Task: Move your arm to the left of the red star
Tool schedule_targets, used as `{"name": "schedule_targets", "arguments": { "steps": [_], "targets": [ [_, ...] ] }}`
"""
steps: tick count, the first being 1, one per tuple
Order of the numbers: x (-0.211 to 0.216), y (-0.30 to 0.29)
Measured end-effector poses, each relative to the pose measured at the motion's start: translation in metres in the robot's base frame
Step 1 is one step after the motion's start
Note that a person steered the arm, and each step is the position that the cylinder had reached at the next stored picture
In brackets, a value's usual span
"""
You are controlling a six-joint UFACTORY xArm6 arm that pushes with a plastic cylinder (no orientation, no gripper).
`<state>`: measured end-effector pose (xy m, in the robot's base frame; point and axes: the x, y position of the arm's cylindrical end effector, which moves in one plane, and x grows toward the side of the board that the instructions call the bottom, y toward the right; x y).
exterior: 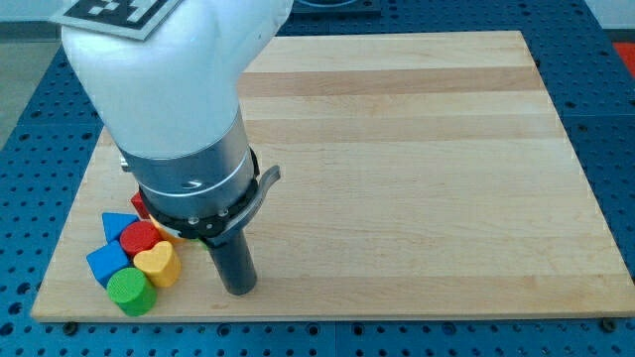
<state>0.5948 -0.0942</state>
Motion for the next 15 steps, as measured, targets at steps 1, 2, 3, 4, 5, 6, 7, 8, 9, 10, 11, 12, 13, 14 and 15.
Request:
{"name": "schedule_targets", "arguments": {
  "steps": [1, 2, 3, 4, 5, 6, 7, 8, 9, 10, 11, 12, 13, 14, 15],
  "targets": [
    [0.004, -0.018],
    [0.023, -0.034],
    [0.024, -0.035],
    [0.024, -0.037],
    [0.024, -0.037],
    [0.024, -0.043],
    [0.021, -0.037],
    [0.003, 0.026],
    [-0.081, 0.097],
    [-0.204, 0.064],
    [-0.242, -0.025],
    [-0.246, -0.112],
    [-0.195, -0.177],
    [-0.145, -0.21],
    [-0.145, -0.21]
  ]
}}
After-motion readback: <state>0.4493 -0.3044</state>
